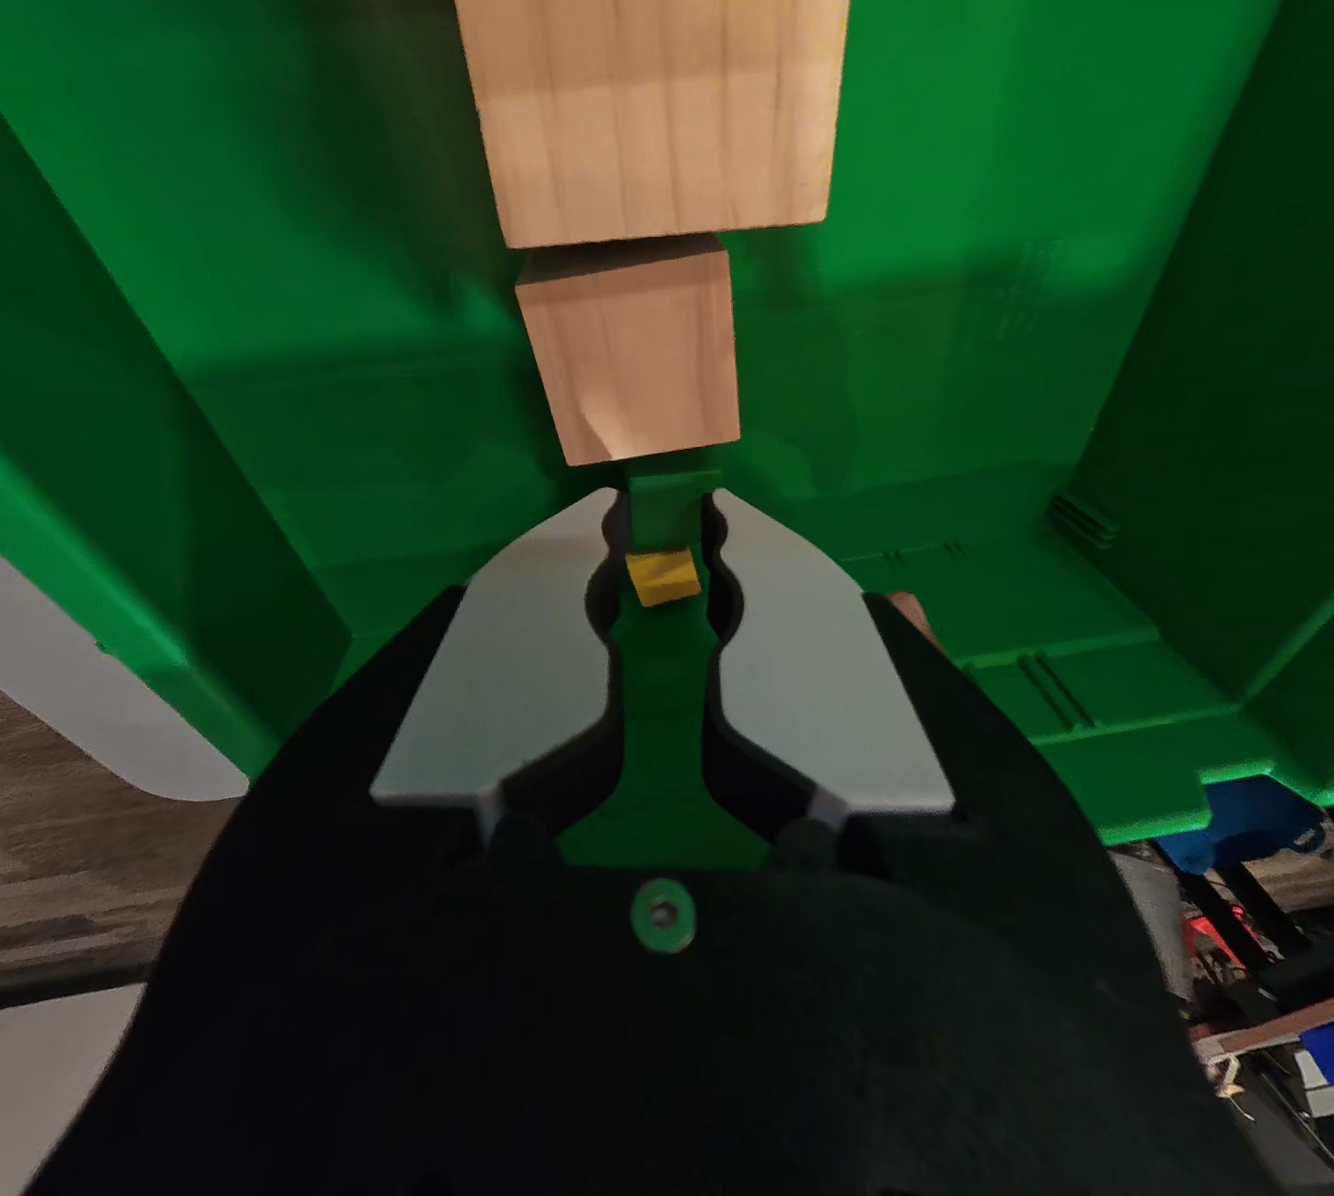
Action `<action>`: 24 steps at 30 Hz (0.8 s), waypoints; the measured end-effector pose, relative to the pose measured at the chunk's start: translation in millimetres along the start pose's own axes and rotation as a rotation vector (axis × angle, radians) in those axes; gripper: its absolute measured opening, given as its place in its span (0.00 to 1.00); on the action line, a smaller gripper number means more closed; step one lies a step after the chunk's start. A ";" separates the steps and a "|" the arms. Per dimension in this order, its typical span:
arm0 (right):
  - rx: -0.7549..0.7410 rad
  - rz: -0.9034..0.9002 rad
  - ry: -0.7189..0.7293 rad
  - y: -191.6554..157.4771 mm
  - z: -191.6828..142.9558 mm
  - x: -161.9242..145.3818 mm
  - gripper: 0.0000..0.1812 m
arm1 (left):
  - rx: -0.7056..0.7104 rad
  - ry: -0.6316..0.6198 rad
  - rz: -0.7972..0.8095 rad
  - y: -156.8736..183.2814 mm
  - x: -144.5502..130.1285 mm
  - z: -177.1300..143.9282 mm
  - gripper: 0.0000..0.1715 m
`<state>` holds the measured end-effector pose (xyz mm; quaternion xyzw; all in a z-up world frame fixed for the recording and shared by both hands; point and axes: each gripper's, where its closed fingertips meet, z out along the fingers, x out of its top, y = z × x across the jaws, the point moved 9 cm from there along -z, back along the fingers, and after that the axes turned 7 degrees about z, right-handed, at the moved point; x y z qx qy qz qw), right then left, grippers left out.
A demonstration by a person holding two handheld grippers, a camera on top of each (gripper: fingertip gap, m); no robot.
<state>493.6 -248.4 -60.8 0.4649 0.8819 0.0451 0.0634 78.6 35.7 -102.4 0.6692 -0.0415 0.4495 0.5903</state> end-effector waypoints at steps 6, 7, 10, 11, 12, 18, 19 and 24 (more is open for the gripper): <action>-0.022 0.003 -0.008 1.1 -6.3 0.5 0.11 | -0.008 0.008 -0.012 -0.7 0.6 -0.9 0.21; -0.032 0.004 -0.002 0.9 -9.3 -0.1 0.08 | -0.009 0.008 -0.014 -0.9 0.6 -0.9 0.21; -0.127 0.015 0.037 3.6 -17.4 -0.8 0.08 | -0.012 0.006 -0.019 -1.2 0.6 -0.8 0.21; -0.139 0.025 0.035 3.1 -19.7 -1.2 0.09 | -0.012 0.005 -0.019 -1.2 0.5 -0.6 0.21; -0.095 0.044 0.023 0.7 -21.1 -1.8 0.13 | -0.011 0.003 -0.018 -1.1 0.4 -0.4 0.21; 0.012 0.150 -0.037 -5.9 -14.7 -2.0 0.31 | -0.001 -0.005 -0.007 -0.5 -0.2 0.5 0.21; 0.000 0.135 -0.044 -5.7 -13.0 -1.8 0.32 | -0.001 -0.005 -0.007 -0.5 -0.3 0.5 0.21; -0.015 0.075 -0.051 -3.9 -3.8 1.9 0.38 | -0.003 -0.002 -0.010 -0.7 -0.2 0.2 0.21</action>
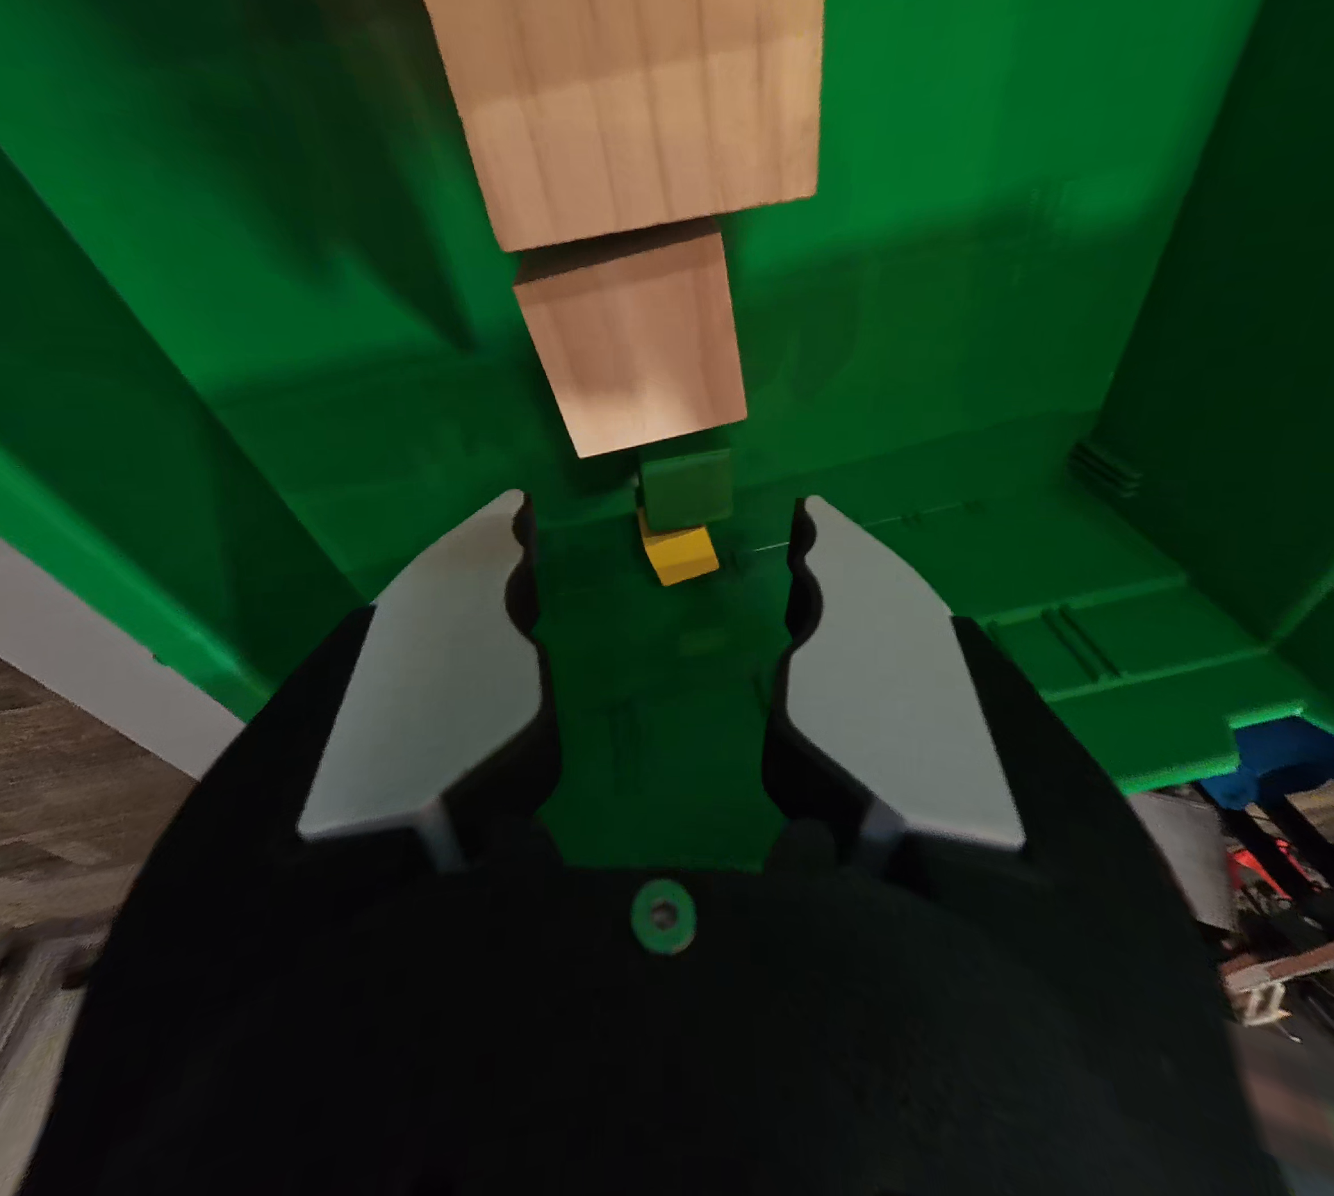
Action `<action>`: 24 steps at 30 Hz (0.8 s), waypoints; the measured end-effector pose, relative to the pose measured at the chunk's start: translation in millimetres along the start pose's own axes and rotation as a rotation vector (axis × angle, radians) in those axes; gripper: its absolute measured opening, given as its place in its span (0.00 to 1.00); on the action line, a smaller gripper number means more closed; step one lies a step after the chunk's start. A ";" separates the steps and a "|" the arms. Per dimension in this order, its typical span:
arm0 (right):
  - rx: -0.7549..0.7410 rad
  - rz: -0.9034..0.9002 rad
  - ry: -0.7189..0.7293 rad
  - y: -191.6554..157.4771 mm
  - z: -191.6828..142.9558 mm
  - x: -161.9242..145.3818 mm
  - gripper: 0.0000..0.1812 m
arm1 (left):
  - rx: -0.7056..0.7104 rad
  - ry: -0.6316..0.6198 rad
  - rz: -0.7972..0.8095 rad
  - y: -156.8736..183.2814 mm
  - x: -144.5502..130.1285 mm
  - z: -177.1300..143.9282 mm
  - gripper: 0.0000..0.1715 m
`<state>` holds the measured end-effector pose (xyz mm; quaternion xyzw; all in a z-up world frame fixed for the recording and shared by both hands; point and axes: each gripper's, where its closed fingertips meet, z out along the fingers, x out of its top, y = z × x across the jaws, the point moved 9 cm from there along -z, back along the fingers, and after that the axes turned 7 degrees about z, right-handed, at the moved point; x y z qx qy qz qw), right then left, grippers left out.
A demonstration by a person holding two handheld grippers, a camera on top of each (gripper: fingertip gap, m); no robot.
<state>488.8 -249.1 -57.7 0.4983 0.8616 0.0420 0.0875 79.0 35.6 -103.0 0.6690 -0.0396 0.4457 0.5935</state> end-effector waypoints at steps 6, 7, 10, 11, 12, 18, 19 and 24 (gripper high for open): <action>0.062 -0.021 -0.052 -0.2 14.0 -3.0 0.39 | -0.012 0.008 -0.015 -0.8 0.5 -1.0 0.21; 0.068 -0.021 -0.044 -0.8 14.8 -2.3 0.39 | -0.014 0.010 -0.017 -1.1 0.6 -1.2 0.21; 0.083 -0.022 -0.003 -4.1 14.8 2.9 0.38 | -0.019 0.014 -0.024 -1.4 0.9 -1.7 0.21; 0.085 -0.029 -0.004 -5.6 15.1 4.0 0.38 | -0.020 0.015 -0.025 -1.6 0.9 -1.8 0.21; 0.084 -0.038 -0.013 -7.0 15.7 4.7 0.37 | -0.021 0.016 -0.026 -1.6 1.0 -1.9 0.21; 0.079 -0.053 -0.026 -11.3 16.7 7.3 0.37 | -0.018 0.013 -0.024 -1.5 0.8 -1.6 0.21; 0.073 -0.055 -0.027 -11.3 16.3 7.2 0.37 | -0.018 0.013 -0.024 -1.6 0.8 -1.6 0.21; 0.030 -0.056 -0.059 -6.5 11.0 0.2 0.37 | -0.015 0.011 -0.022 -1.5 0.6 -1.3 0.21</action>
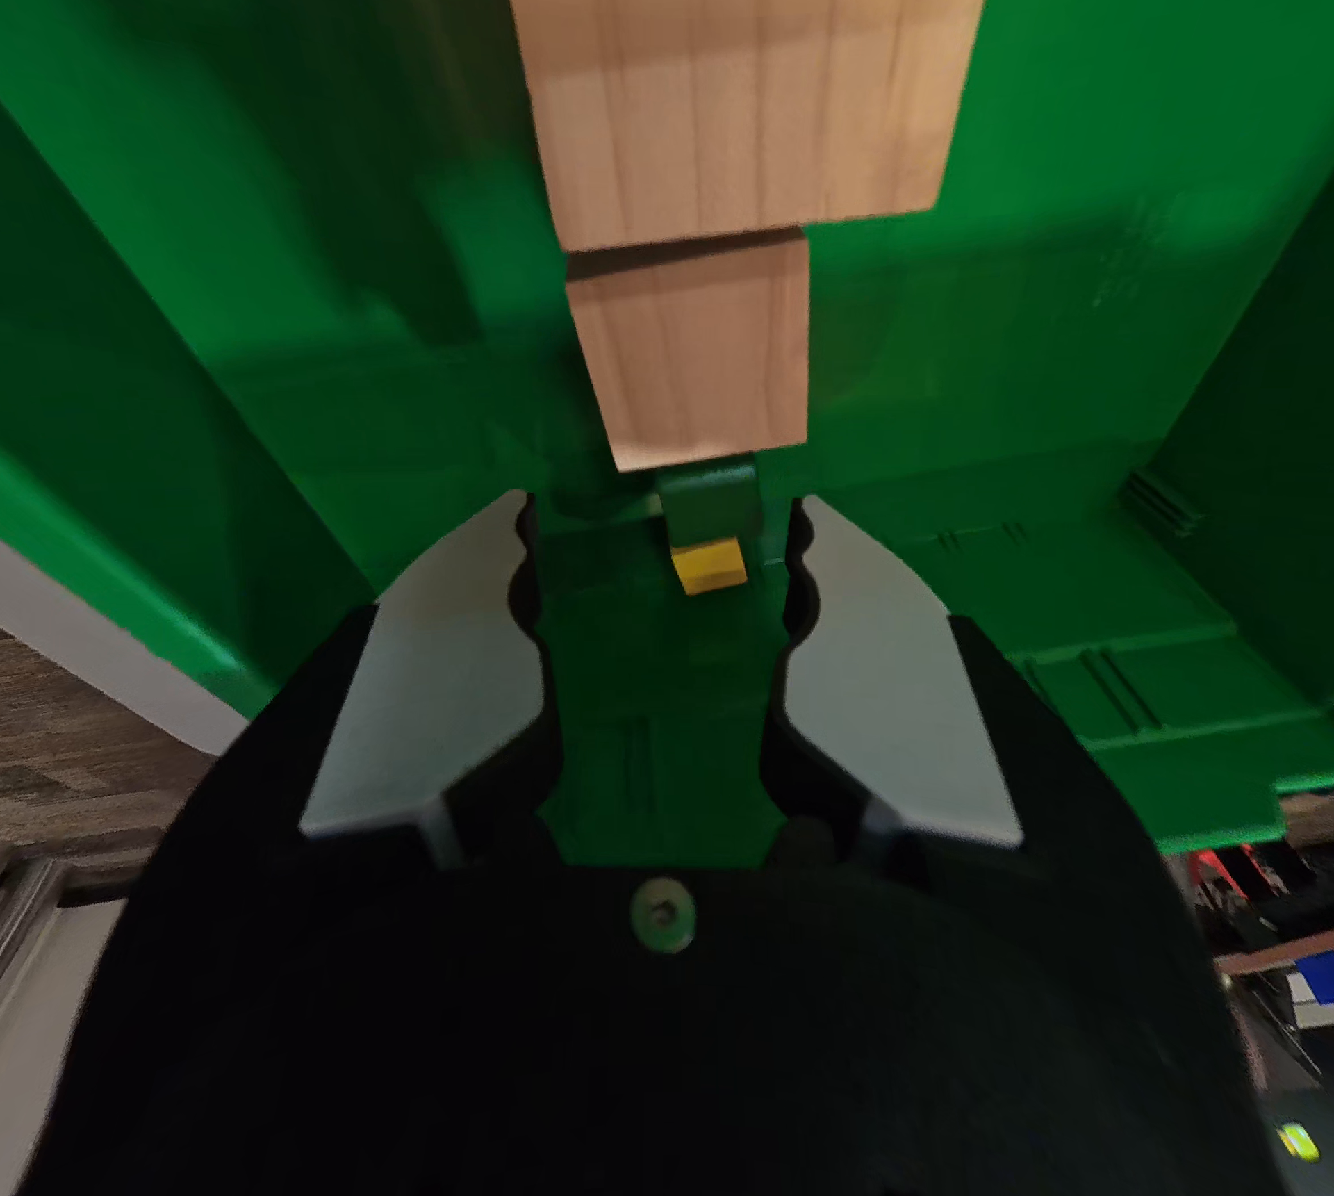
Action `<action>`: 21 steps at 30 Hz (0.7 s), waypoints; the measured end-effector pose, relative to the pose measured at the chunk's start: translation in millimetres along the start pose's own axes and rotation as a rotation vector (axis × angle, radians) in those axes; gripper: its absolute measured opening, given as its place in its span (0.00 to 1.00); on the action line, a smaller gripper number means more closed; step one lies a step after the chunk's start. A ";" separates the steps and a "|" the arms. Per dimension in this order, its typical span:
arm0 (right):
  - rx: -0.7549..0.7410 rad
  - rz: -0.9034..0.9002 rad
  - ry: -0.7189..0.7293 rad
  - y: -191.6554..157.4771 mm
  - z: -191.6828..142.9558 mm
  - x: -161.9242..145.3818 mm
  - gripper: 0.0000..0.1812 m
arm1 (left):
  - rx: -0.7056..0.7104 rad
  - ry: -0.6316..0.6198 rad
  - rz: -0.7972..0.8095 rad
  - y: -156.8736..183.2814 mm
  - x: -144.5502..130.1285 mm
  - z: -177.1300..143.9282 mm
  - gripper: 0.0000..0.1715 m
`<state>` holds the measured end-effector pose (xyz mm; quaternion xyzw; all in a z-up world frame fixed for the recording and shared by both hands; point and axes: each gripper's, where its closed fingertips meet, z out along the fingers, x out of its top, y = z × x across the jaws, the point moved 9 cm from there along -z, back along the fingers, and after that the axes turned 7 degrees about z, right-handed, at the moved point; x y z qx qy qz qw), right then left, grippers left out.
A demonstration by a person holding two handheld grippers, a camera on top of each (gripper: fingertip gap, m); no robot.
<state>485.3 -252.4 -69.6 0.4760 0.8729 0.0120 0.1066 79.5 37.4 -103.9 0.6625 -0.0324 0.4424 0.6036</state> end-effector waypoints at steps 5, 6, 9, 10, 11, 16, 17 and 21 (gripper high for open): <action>-0.053 -0.001 -0.069 7.1 0.2 -13.8 0.34 | -0.002 0.000 -0.002 -0.1 0.0 0.0 0.21; -0.064 -0.007 -0.083 7.9 2.5 -15.7 0.34 | -0.001 -0.001 -0.001 -0.1 0.0 0.0 0.21; -0.073 -0.001 -0.105 9.8 10.2 -17.6 0.34 | 0.001 -0.002 0.000 -0.1 0.0 0.2 0.21; -0.078 -0.004 -0.109 10.6 12.2 -17.7 0.33 | 0.000 -0.002 -0.001 0.0 0.0 0.2 0.21; -0.085 -0.007 -0.110 11.5 13.3 -17.7 0.31 | 0.000 -0.001 -0.002 -0.1 0.0 0.1 0.21; -0.079 -0.022 -0.093 14.6 12.8 -15.5 0.20 | -0.015 -0.005 -0.019 -1.1 0.4 0.2 0.20; -0.070 -0.017 -0.087 14.9 12.4 -14.7 0.18 | -0.017 -0.007 -0.021 -1.2 0.4 0.5 0.20; -0.043 -0.023 -0.099 12.8 14.7 -14.7 0.16 | -0.019 -0.012 -0.021 -1.1 0.2 0.8 0.20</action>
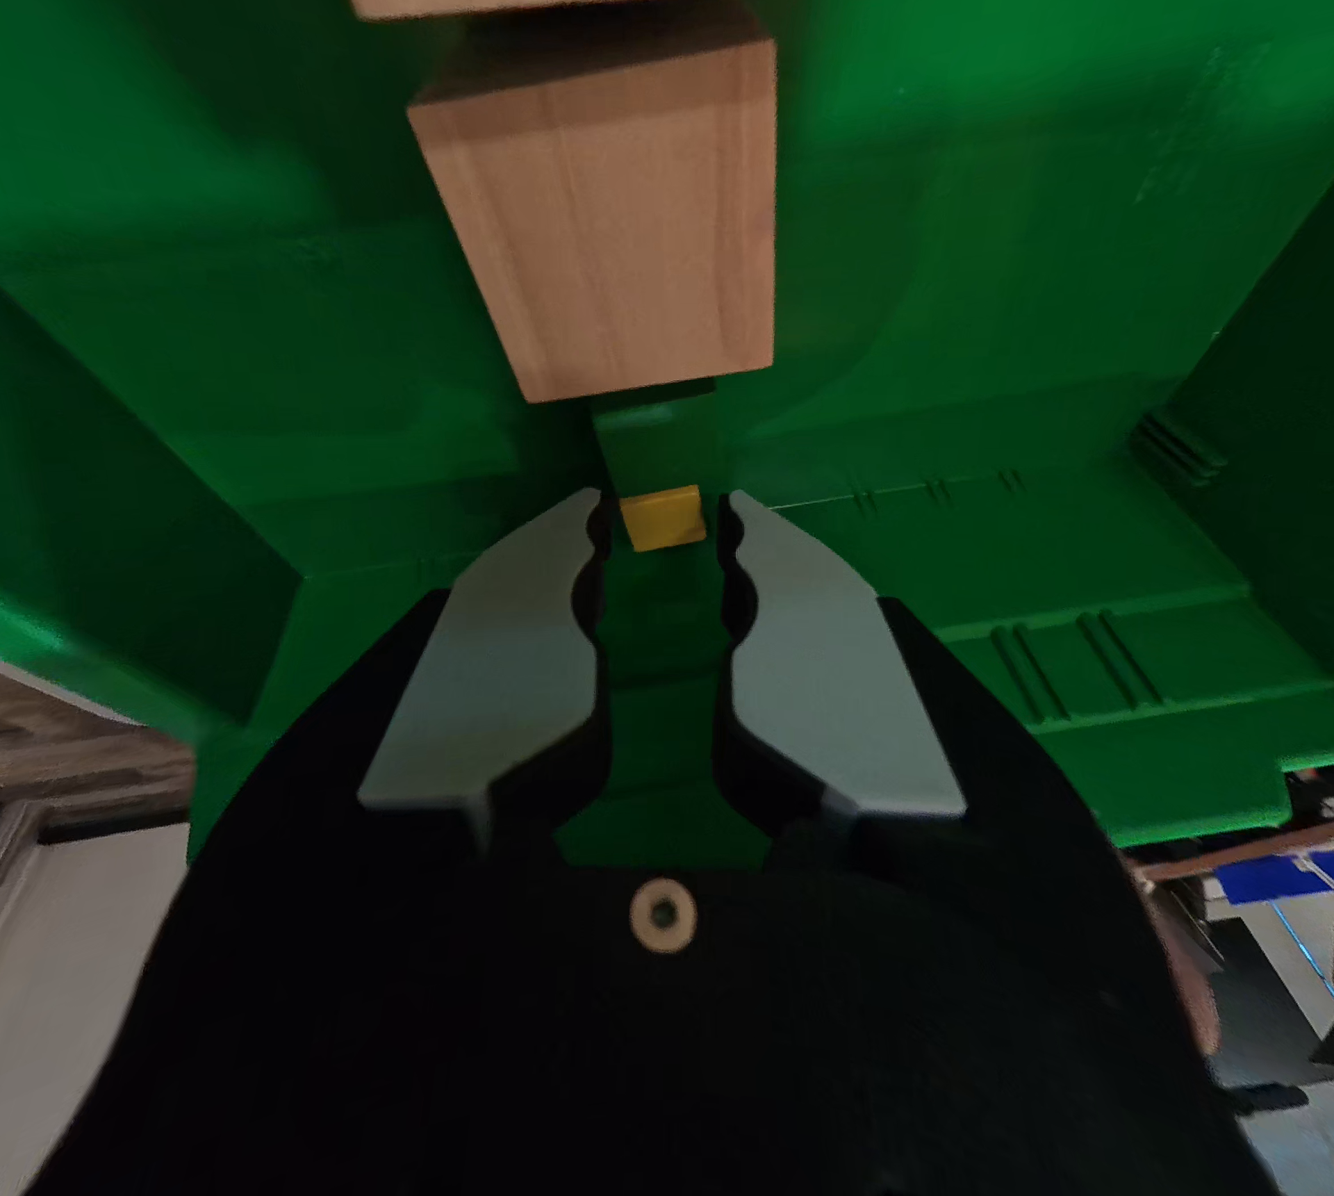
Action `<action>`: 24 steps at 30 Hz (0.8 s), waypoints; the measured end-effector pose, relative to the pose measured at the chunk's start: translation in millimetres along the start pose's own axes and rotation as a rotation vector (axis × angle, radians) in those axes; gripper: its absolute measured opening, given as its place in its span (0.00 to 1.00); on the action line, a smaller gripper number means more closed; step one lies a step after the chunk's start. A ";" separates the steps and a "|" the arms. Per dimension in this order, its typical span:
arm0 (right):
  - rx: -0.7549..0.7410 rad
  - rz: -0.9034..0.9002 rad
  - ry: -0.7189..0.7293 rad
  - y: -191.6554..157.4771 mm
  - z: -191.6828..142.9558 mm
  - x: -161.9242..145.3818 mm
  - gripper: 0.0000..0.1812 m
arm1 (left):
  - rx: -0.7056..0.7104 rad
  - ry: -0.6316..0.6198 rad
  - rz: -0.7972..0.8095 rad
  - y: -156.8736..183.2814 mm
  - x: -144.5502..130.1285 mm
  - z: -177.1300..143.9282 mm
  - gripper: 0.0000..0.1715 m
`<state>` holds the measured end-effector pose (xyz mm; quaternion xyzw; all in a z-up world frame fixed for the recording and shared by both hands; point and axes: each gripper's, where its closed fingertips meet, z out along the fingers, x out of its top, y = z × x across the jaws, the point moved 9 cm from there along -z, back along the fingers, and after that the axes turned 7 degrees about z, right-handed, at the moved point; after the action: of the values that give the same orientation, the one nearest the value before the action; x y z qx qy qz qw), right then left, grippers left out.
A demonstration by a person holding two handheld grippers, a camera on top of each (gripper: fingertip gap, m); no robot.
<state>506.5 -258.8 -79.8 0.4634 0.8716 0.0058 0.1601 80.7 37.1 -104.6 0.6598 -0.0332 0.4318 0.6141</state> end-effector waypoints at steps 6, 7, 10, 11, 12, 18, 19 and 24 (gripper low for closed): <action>-0.021 -0.014 -0.017 0.4 0.8 -0.6 0.12 | 0.001 -0.001 0.001 0.0 -0.1 0.0 0.20; -0.019 -0.013 -0.019 0.8 0.3 -0.5 0.12 | 0.002 0.000 0.001 0.1 0.0 0.0 0.20; -0.018 -0.021 -0.031 0.6 0.3 -0.6 0.12 | 0.002 0.000 0.002 0.1 -0.1 0.0 0.20; -0.023 -0.030 -0.039 0.0 0.7 -0.9 0.12 | 0.002 0.000 0.001 0.0 -0.1 0.0 0.20; -0.029 -0.040 -0.048 -0.5 1.3 -1.3 0.12 | 0.002 0.000 0.001 0.0 -0.1 0.0 0.20; -0.034 -0.058 -0.066 -1.6 1.7 -0.7 0.12 | 0.002 -0.001 0.001 0.0 -0.1 0.0 0.20; -0.034 -0.058 -0.069 -1.8 1.7 -0.8 0.12 | 0.002 -0.001 0.002 0.1 0.0 0.0 0.20; -0.030 -0.065 -0.066 -3.8 -0.4 -1.1 0.21 | 0.001 -0.001 0.001 0.0 0.0 0.0 0.20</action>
<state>503.9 -261.7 -79.7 0.4322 0.8803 -0.0015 0.1958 80.7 37.1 -104.5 0.6604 -0.0338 0.4319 0.6133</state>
